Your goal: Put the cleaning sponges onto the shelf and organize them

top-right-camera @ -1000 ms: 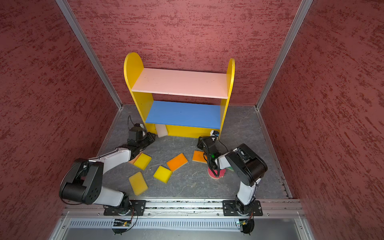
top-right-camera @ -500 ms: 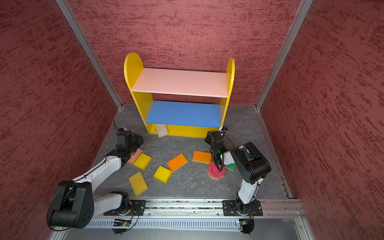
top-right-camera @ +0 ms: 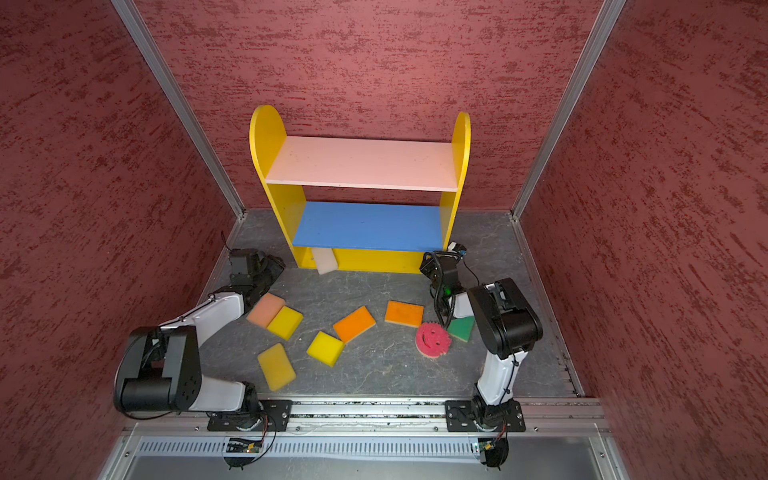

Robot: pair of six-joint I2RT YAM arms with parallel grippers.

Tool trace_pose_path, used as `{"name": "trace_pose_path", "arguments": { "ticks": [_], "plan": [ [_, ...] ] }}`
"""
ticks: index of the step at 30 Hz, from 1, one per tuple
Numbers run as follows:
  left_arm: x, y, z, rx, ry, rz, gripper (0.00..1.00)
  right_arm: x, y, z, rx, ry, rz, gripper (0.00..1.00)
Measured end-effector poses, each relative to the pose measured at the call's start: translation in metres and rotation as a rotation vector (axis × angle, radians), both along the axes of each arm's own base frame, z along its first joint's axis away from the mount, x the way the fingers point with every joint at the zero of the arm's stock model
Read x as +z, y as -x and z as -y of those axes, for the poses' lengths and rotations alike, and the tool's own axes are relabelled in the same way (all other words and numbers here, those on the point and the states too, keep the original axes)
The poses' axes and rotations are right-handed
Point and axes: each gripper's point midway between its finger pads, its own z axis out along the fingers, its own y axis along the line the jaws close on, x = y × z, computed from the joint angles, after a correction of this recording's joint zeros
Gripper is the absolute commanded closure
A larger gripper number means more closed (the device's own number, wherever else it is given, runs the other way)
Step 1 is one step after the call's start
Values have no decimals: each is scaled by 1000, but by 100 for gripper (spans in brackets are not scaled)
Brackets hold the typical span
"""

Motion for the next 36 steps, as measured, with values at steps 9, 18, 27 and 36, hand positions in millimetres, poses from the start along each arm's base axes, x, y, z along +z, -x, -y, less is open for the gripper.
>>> {"name": "trace_pose_path", "arguments": {
  "ticks": [9,18,27,36],
  "plan": [
    [-18,-38,-8,24,75,-16,32,3,-6,24,-18,-4,11,67],
    [-6,-66,-4,13,83,37,49,12,-2,14,-8,60,28,67],
    [-18,-23,11,-16,116,7,86,54,56,-127,266,111,127,72],
    [-50,28,19,-53,145,-80,99,23,86,-227,455,3,70,100]
  ]
}}
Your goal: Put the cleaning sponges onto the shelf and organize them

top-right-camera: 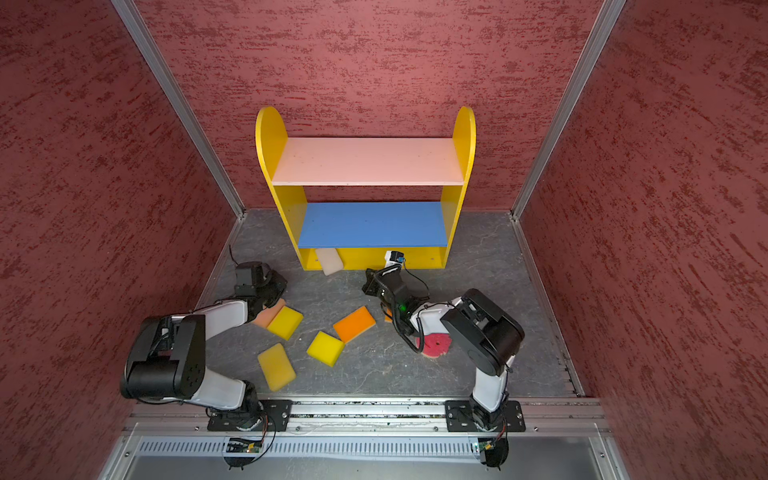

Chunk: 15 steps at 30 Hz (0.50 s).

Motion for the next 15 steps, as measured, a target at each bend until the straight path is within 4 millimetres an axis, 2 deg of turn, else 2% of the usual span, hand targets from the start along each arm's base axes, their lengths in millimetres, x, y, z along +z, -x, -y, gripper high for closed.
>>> {"name": "trace_pose_path", "arguments": {
  "ticks": [4,7,10,15],
  "plan": [
    [12,-9,-9,5,10,32,98,-32,1,-46,92,-82,-64,100],
    [27,-26,-10,-11,32,73,98,-44,-4,-73,126,-111,-90,100],
    [32,-31,-8,-29,45,97,98,-33,-11,-94,138,-147,-82,100],
    [20,-23,-5,-34,84,78,98,-11,-22,-117,126,-194,-56,100]
  ]
}}
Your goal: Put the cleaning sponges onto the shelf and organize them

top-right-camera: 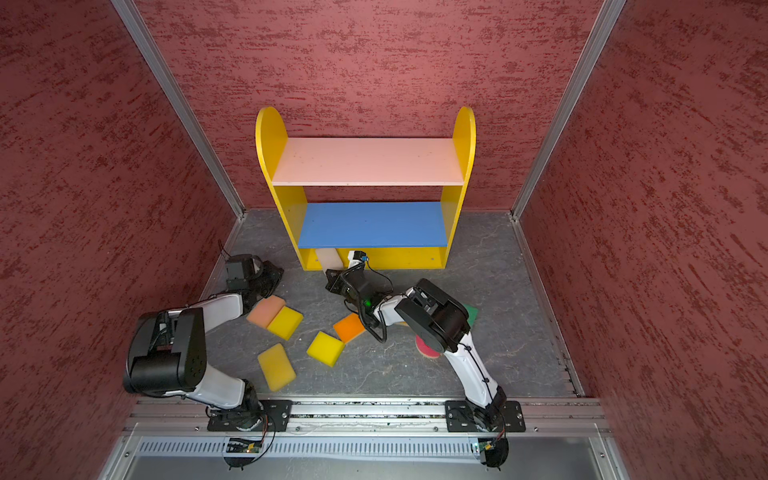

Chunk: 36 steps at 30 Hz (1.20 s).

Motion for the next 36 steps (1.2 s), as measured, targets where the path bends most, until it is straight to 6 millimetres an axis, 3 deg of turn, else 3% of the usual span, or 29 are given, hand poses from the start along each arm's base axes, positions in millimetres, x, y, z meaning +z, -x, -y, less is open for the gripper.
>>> {"name": "trace_pose_path", "arguments": {
  "ticks": [6,12,18,22,26,31,36],
  "plan": [
    [-8,7,1,1,23,-21,98,-21,-1,-16,-32,42,-39,97],
    [-12,16,7,-11,21,-30,97,-44,0,-13,-72,114,-79,95],
    [-26,32,50,-109,7,-71,84,-44,-2,-10,-91,136,-68,93],
    [-30,42,91,-207,-3,-84,67,-56,12,19,-103,206,-94,91],
    [-31,45,109,-244,0,-83,55,-57,27,59,-127,242,-119,88],
    [-43,39,112,-228,-5,-105,55,-56,36,107,-174,250,-142,86],
    [-40,21,119,-216,-16,-71,58,-68,39,133,-206,254,-168,85]
  ]
}}
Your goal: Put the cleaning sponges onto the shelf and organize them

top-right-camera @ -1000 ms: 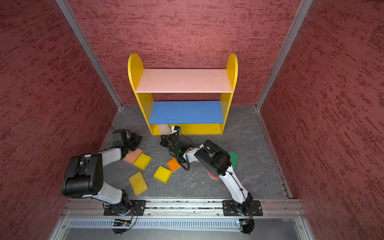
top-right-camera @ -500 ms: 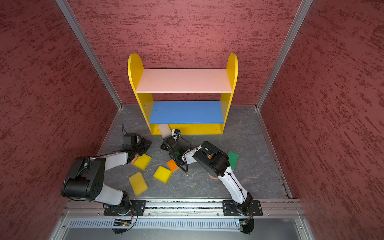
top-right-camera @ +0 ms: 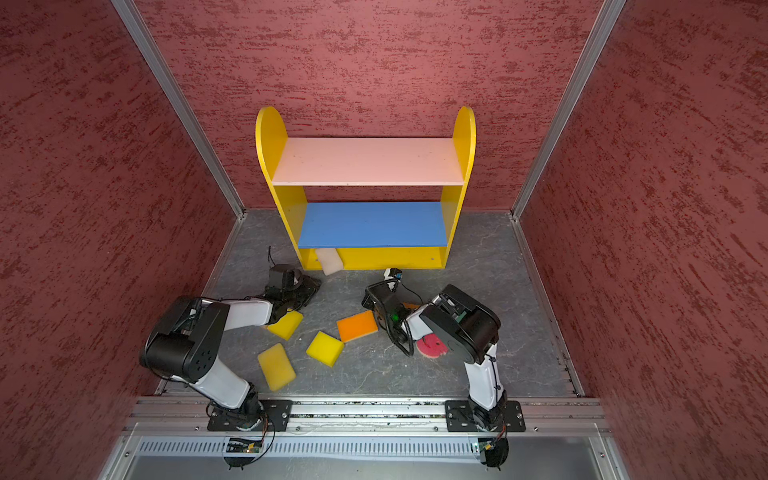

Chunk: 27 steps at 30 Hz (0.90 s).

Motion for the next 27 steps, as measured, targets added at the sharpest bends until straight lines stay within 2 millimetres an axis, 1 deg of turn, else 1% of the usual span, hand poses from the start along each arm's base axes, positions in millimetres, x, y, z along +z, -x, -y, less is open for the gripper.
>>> {"name": "trace_pose_path", "arguments": {
  "ticks": [2,5,10,14,16,18,27],
  "plan": [
    [5,-7,3,4,-3,30,58,0,-1,2,-2,-12,-1,84],
    [11,-16,7,18,-9,65,54,3,-5,2,2,-40,5,84],
    [11,-26,9,37,-14,86,47,1,-8,1,14,-69,3,83],
    [16,-38,9,51,-17,107,47,-1,-12,3,14,-86,-1,83],
    [19,-44,11,54,-17,115,51,0,-13,4,14,-96,1,82],
    [19,-49,11,63,-19,118,57,1,-14,4,14,-104,3,81],
    [11,-51,14,75,-24,100,82,-1,-14,6,16,-128,-3,79]
  ]
}}
